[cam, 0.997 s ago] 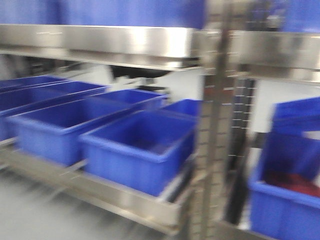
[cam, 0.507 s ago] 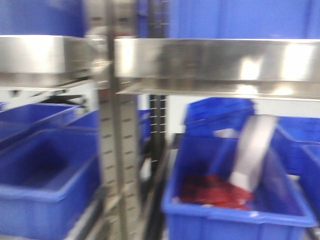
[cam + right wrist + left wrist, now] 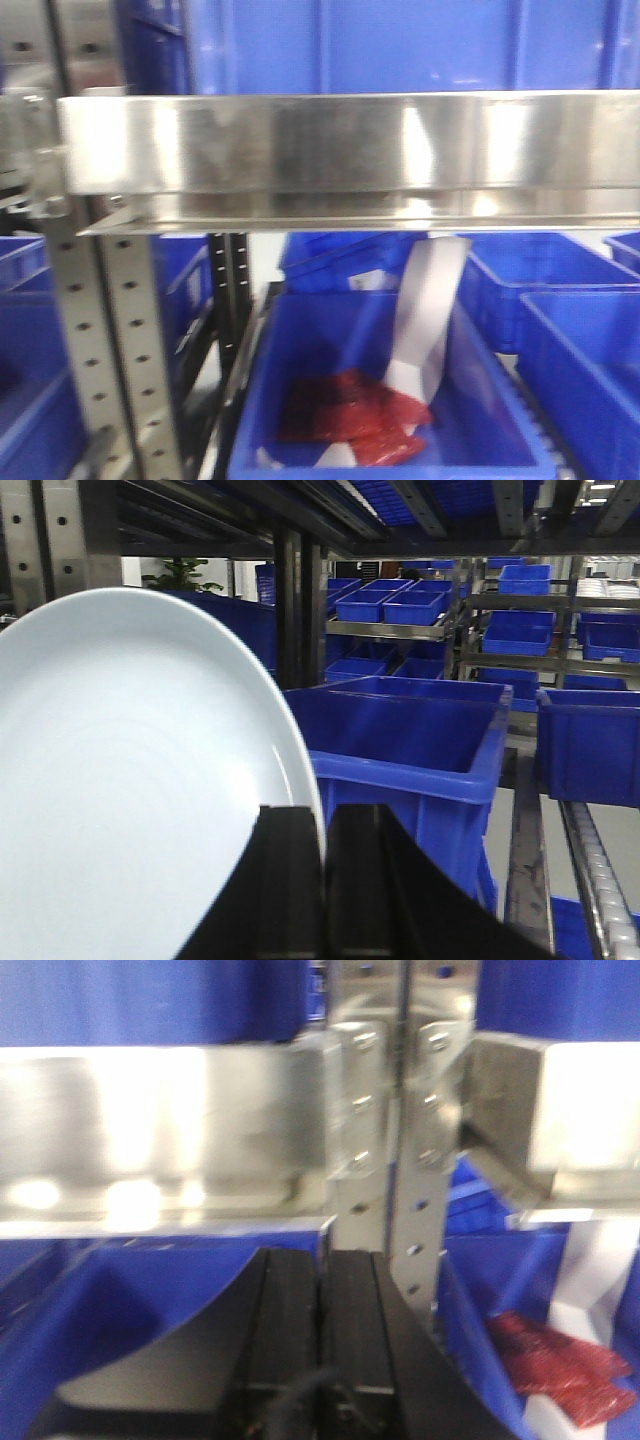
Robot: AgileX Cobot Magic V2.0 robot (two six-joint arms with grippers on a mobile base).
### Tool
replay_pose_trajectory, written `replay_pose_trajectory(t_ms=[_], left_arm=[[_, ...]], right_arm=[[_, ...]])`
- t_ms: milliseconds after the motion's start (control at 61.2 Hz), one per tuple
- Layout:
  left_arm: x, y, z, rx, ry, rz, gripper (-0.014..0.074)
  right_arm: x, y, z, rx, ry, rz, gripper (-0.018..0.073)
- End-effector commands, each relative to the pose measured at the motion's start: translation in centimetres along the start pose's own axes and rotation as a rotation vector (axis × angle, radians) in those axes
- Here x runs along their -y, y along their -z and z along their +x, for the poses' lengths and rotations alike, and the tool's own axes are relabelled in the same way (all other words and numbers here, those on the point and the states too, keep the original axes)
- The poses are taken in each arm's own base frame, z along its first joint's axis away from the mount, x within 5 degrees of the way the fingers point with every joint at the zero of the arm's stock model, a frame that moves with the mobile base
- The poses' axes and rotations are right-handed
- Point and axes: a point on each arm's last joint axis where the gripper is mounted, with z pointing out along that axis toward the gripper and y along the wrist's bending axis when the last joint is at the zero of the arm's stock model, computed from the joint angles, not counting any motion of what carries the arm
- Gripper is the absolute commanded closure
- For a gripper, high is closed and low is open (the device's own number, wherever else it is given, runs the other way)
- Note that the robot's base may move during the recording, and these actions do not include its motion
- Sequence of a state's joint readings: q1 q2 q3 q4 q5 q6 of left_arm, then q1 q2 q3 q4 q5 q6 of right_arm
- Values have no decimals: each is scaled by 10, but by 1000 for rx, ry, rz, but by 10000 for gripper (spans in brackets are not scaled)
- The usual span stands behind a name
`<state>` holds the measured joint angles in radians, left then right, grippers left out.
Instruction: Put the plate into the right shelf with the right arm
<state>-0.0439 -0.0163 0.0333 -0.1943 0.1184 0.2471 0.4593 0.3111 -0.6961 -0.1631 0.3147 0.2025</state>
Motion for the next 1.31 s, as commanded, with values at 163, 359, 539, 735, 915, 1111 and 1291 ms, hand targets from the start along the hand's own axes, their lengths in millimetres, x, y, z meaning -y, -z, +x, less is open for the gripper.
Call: replay_pose_trajectory(t_ms=[163, 359, 539, 735, 915, 1111, 1291], left_arm=[[-1, 1, -5, 85, 8, -15, 643], [-1, 1, -5, 85, 8, -15, 643], [-1, 1, -5, 85, 8, -15, 643], [-1, 1, -5, 85, 8, -15, 643], [-1, 1, -5, 85, 8, -15, 643], [-1, 1, -5, 85, 8, -15, 643], [-1, 1, -5, 85, 8, -15, 643]], right_arm=[[-2, 1, -17, 106, 13, -13, 531], [-2, 1, -17, 106, 13, -13, 531], [-2, 1, -17, 110, 13, -14, 531], [-2, 1, -17, 111, 11, -15, 531], [-2, -1, -22, 116, 0, -19, 531], [-6, -31, -62, 101, -18, -18, 531], [-9, -89, -97, 35, -1, -6, 531]])
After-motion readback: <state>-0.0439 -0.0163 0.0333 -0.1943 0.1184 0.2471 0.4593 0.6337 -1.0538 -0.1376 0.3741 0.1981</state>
